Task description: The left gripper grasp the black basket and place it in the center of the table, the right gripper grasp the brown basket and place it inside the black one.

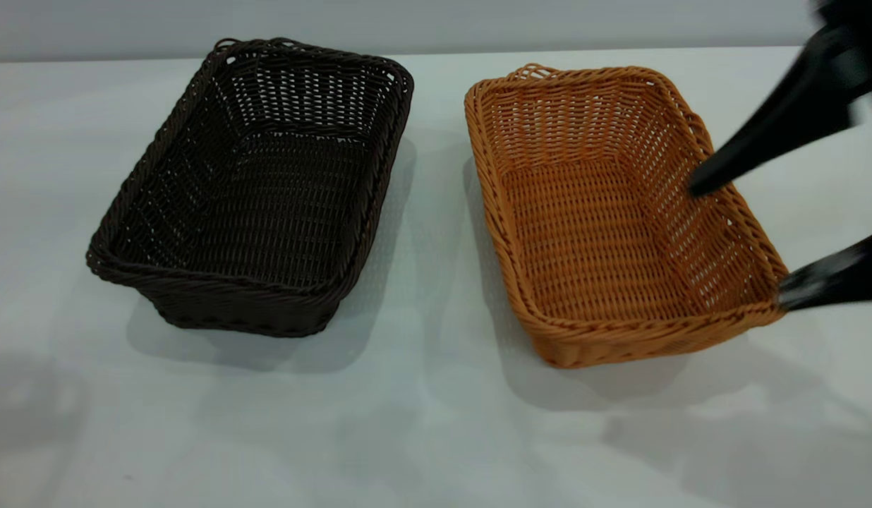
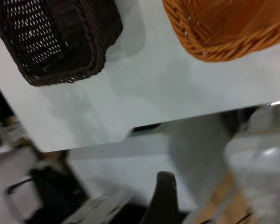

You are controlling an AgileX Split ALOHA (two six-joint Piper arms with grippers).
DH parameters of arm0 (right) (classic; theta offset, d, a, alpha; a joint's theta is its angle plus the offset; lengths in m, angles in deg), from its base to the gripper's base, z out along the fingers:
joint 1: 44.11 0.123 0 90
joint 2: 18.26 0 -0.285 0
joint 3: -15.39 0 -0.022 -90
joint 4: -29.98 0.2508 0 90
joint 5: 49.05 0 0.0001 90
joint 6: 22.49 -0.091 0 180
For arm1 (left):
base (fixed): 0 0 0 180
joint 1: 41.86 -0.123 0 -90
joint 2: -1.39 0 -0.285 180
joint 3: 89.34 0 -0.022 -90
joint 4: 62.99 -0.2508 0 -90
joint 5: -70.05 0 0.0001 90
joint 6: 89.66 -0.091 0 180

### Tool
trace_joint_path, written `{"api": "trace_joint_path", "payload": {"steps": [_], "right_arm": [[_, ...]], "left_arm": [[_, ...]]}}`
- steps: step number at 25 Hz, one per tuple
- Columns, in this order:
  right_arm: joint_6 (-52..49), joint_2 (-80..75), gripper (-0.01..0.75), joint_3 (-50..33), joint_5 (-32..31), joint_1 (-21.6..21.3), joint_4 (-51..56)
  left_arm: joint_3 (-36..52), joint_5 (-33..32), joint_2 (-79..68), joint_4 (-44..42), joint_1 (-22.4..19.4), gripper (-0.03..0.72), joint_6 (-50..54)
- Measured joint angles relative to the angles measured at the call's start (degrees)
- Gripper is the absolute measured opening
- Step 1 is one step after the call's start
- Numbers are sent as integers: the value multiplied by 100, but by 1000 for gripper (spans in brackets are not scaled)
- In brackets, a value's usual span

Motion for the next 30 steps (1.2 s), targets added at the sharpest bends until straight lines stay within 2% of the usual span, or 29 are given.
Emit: {"api": "trace_joint_path", "payload": {"steps": [7, 9, 13, 17, 26, 30], "right_arm": [[941, -1958, 590, 57, -22, 497, 2976], [959, -2315, 590, 115, 88, 635, 3303], [500, -2788, 590, 164, 690, 892, 3435], [411, -2940, 590, 397, 1413, 907, 3455], [-176, -3260, 584, 734, 1887, 907, 3510], [-297, -3450, 560, 922, 2395, 1085, 3517]], "left_arm": [[-539, 526, -577, 376, 0, 506, 25], [-540, 597, -632, 428, 0, 506, 25], [-573, 711, -774, 475, 0, 506, 104], [-695, 685, -1084, 623, 0, 506, 192], [-1254, 532, -2089, 665, 0, 506, 197], [-1675, 321, -2659, 670, 58, 506, 181]]}}
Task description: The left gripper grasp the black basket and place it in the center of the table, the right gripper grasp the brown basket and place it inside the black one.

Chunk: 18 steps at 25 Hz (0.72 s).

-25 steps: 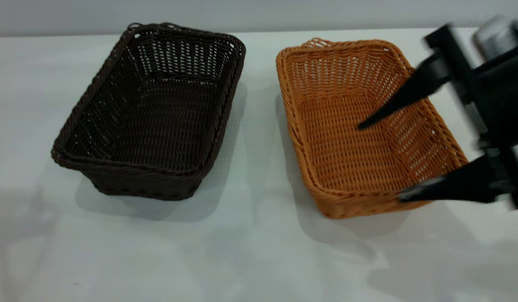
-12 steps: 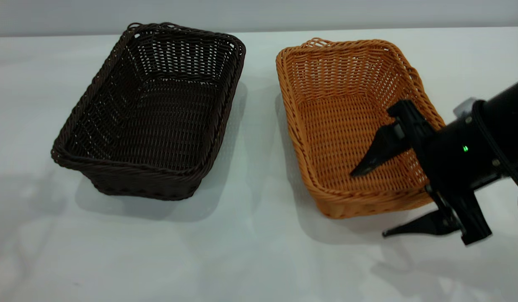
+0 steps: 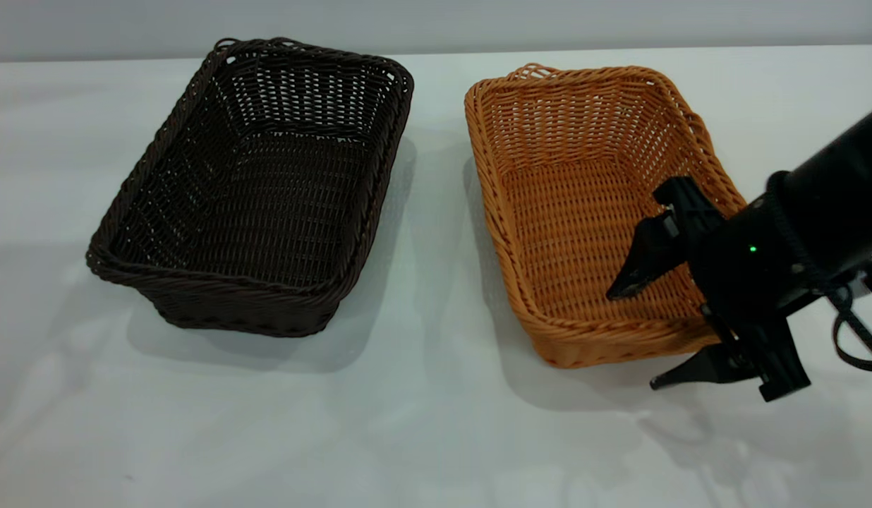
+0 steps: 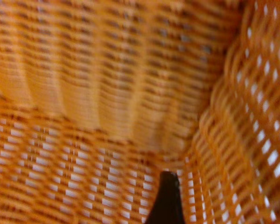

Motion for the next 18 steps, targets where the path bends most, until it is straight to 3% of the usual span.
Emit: {"api": "trace_joint_path", "payload": {"steps": [5, 18], "right_arm": [[-18, -133, 536, 208, 211, 220, 0], [201, -233, 533, 220, 159, 220, 5]], "left_arm": [[-491, -177, -842, 0, 279, 506, -115], [-2145, -361, -3062, 6, 682, 506, -166]]}}
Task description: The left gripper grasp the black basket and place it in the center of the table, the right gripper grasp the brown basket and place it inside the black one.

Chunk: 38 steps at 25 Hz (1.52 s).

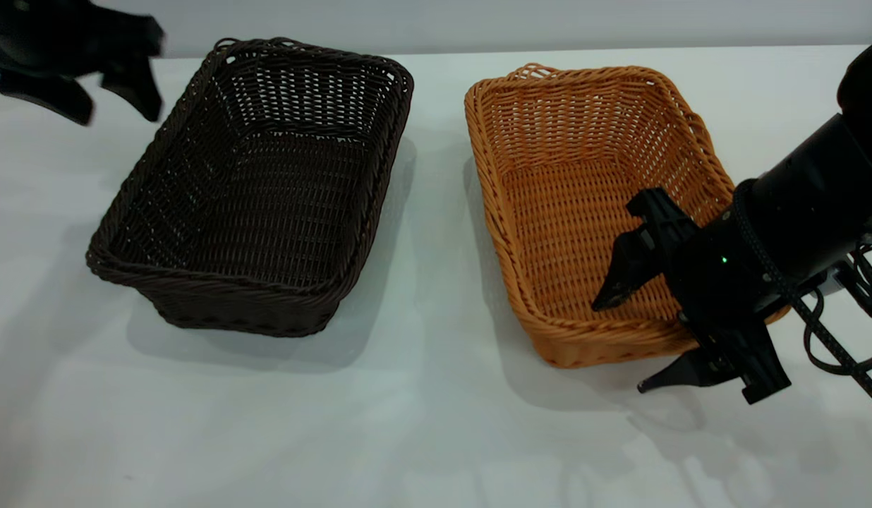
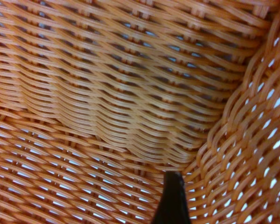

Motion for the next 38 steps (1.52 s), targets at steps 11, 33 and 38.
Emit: {"api": "trace_joint_path", "payload": {"steps": [11, 33, 38], "right_arm": [[19, -88, 435, 21, 358, 0, 0], [952, 750, 82, 1177, -552, -1709, -1232], [610, 803, 81, 2101, -2173, -2236, -2763]], "left_arm": [[-243, 338, -1170, 3, 255, 341, -101], [-305, 603, -1232, -254, 574, 81, -1867], [-305, 1276, -1232, -249, 1280, 81, -4174]]}}
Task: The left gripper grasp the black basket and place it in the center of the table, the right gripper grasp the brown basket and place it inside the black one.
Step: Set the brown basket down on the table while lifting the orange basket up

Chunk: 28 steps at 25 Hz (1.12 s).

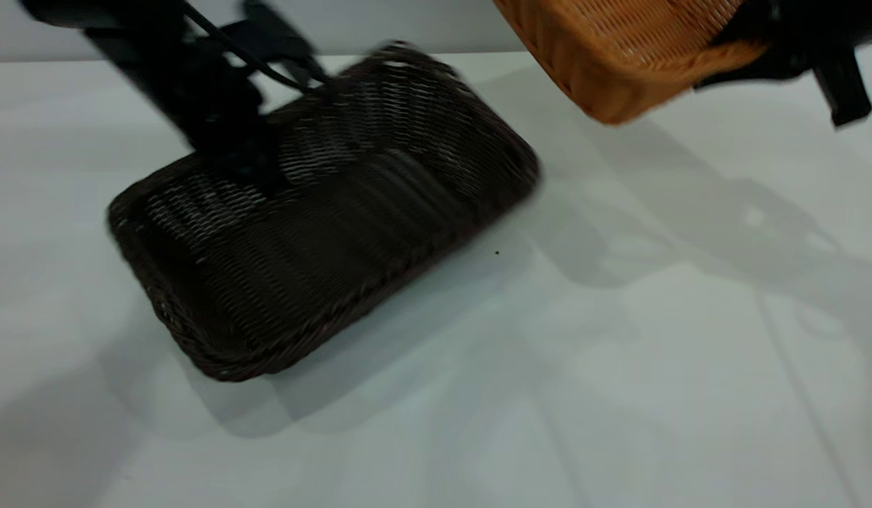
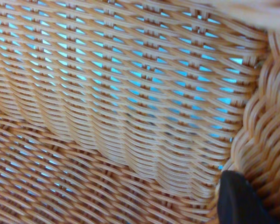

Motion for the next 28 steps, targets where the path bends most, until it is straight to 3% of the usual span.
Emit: {"api": "trace_joint_path", "payload": {"steps": [3, 6, 12, 20, 28], "right_arm": [[-118, 0, 81, 456, -803, -51, -582], [-161, 0, 81, 773, -1157, -55, -747], [-179, 0, 80, 983, -1404, -62, -766], [-174, 0, 80, 983, -1497, -62, -802], [-163, 0, 80, 983, -1499, -66, -802]], "left_arm": [[0, 318, 0, -7, 412, 81, -800], [-99, 480, -105, -59, 658, 81, -1302], [-358, 713, -415, -395, 883, 81, -1832], [-362, 1615, -515, -1101, 939, 81, -1848], [-362, 1808, -521, -1348, 946, 83, -1454]]}}
